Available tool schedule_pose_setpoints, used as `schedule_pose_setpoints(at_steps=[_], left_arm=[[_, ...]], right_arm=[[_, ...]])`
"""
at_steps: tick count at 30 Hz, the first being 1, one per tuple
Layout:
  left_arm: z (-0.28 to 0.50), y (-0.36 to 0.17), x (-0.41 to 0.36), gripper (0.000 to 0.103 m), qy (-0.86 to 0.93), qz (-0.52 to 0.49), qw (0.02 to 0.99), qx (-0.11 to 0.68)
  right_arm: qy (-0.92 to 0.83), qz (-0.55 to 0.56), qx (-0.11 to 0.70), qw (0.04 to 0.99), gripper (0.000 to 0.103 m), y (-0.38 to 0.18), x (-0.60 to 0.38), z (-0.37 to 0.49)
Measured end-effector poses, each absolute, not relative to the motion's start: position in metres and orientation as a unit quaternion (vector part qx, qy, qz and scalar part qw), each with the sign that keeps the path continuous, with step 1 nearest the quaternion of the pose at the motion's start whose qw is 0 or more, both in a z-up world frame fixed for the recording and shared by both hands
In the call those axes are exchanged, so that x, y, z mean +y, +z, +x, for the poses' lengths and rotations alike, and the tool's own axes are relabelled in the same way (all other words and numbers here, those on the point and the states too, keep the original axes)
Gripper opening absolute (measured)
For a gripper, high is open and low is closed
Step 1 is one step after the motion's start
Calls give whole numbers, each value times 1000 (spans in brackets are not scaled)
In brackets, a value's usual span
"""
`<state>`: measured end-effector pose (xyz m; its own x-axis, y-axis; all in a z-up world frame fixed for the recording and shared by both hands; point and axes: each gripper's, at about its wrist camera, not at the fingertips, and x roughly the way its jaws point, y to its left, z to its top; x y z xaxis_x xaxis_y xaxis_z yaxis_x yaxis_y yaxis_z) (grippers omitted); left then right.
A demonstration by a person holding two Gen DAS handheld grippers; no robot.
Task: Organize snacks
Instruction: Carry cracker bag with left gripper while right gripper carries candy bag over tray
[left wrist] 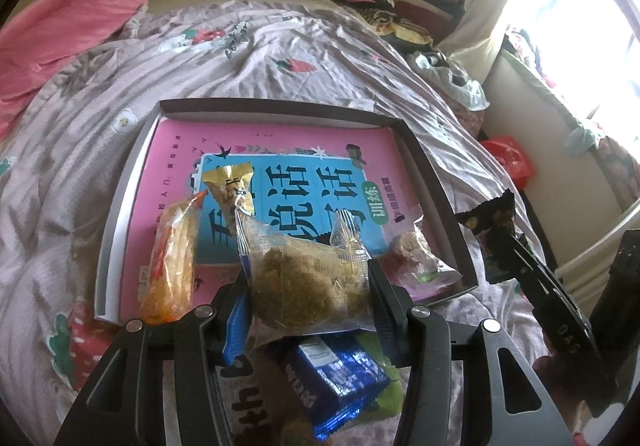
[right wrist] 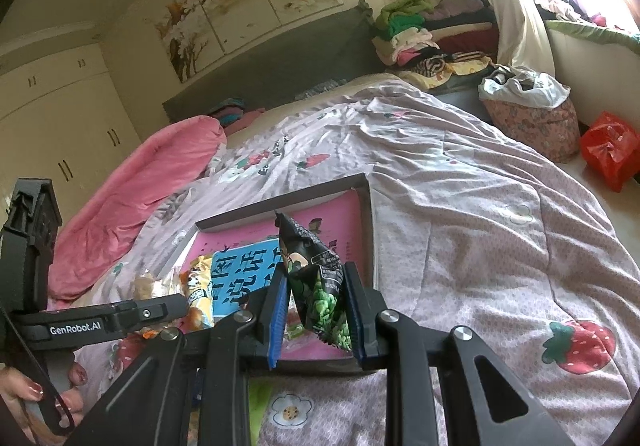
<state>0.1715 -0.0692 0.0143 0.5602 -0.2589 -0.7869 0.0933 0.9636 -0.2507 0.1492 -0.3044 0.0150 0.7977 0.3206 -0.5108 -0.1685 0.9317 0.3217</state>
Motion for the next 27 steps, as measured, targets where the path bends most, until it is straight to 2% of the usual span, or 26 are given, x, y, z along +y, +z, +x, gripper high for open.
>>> schedule_pose_setpoints(at_steps=[27], left_arm=[[186, -7, -86, 54, -107, -68, 865, 485]], right_arm=[[116, 122, 314, 934, 27, -3, -298, 171]])
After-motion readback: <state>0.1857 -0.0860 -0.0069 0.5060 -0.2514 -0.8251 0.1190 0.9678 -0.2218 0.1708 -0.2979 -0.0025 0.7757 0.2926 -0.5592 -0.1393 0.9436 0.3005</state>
